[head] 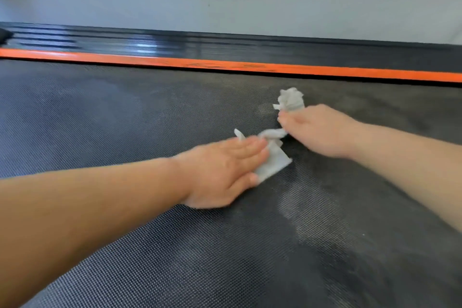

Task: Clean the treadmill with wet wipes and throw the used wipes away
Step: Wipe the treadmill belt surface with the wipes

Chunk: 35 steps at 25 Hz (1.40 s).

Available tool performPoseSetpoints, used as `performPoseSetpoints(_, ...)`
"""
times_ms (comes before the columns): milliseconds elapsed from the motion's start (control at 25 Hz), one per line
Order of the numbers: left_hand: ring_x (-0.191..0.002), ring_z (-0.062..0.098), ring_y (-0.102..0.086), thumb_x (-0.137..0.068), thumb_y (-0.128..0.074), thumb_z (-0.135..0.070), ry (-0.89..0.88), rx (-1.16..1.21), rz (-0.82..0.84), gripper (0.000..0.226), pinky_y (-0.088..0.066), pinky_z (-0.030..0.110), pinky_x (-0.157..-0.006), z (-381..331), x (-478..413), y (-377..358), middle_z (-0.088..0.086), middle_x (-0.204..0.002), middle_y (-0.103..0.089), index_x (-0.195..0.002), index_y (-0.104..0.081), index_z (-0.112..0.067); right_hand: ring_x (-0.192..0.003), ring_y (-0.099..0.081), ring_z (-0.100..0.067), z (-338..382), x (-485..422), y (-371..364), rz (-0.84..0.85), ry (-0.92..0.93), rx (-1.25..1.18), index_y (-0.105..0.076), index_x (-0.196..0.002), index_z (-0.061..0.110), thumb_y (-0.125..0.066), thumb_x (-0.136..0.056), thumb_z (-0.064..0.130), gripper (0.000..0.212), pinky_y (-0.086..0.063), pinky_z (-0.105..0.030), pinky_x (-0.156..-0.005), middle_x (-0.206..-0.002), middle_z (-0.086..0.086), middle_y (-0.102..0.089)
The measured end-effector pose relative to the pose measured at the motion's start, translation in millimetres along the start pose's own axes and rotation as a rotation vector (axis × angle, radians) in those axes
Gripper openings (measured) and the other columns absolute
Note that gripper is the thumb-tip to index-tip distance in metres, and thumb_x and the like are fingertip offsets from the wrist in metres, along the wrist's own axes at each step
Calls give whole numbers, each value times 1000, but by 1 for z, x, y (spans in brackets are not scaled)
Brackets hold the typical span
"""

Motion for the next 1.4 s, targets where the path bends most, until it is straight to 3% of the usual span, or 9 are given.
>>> performPoseSetpoints(160, -157, 25, 13, -106, -16, -49, 358, -27, 29, 74, 2, 41, -128, 31, -13, 5, 14, -169, 13, -161, 8, -7, -116, -61, -20, 8, 43, -16, 12, 109, 22, -61, -103, 28, -22, -106, 46, 44, -47, -41, -99, -118, 11, -65)
performPoseSetpoints(360, -157, 21, 6, -109, -25, -31, 345, 127, 12, 61, -6, 39, -128, -9, -27, 10, 9, -171, 0, -162, -9, -7, -95, -59, -17, -8, 43, 3, -217, 1, -39, -48, -78, 32, -33, -102, 41, 29, -52, -42, -79, -105, 11, -55)
performPoseSetpoints(440, -157, 16, 3, -104, -32, -18, 402, 196, -57, 60, -13, 39, -127, -6, -28, 12, 2, -171, -2, -162, -15, -13, -118, -57, -25, -18, 35, 6, -226, -69, 8, -61, -100, 29, -41, -98, 29, 20, -53, -44, -88, -140, 4, -49)
performPoseSetpoints(560, -157, 11, 4, -96, -37, -5, 399, 222, -85, 71, -20, 39, -126, -2, -28, -2, -7, -171, -2, -162, -14, -19, -143, -41, -23, -26, 15, -2, -97, -18, 126, -37, -150, 25, -51, -92, 11, 62, -52, -45, -97, -170, 7, -7)
performPoseSetpoints(840, -157, 9, 1, -94, -37, -1, 371, 250, -123, 74, -28, 41, -123, 12, -32, -11, -13, -170, -5, -161, -18, -25, -115, -60, -22, -5, -10, -20, -121, 136, 342, -52, -142, 33, -45, -104, 17, 42, -50, -34, -86, -141, 12, -54)
performPoseSetpoints(1080, -156, 8, -6, -91, -36, 0, 333, 249, -161, 68, -35, 40, -119, 13, -32, -13, -16, -167, -12, -153, -29, -28, -117, -59, -37, -82, -21, -6, -308, -466, 76, -68, -132, 23, -52, -98, 14, 38, -52, -39, -83, -143, -11, -57)
performPoseSetpoints(1200, -156, 7, -5, -92, -36, -2, 320, 244, -184, 65, -37, 40, -118, 16, -33, -17, -16, -165, -15, -152, -29, -28, -133, -49, -32, -42, -37, -20, -335, -248, -105, -61, -138, 22, -46, -95, 11, 47, -45, -38, -102, -150, -6, -47)
performPoseSetpoints(1280, -156, 7, -1, -94, -36, -5, 312, 243, -186, 67, -30, 40, -122, 16, -33, -18, -15, -168, -11, -156, -26, -29, -155, -18, -20, -3, -47, -24, -193, 19, -181, -42, -154, 22, -38, -101, 9, 55, -15, -36, -125, -167, -2, -25)
performPoseSetpoints(1400, -156, 7, 3, -97, -34, -7, 320, 247, -176, 68, -21, 39, -126, 18, -30, -18, -13, -170, -6, -160, -21, -29, -156, 4, -8, 1, -57, -24, 15, 151, -143, -23, -161, 21, -31, -107, 13, 56, 8, -32, -126, -171, 3, -4)
Point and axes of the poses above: each hand's wrist, its own x-axis away from the middle knuckle, its own y-axis out of the back of the hand, z = x × y, the point moved 6 cm from there along -x, towards the middle knuckle
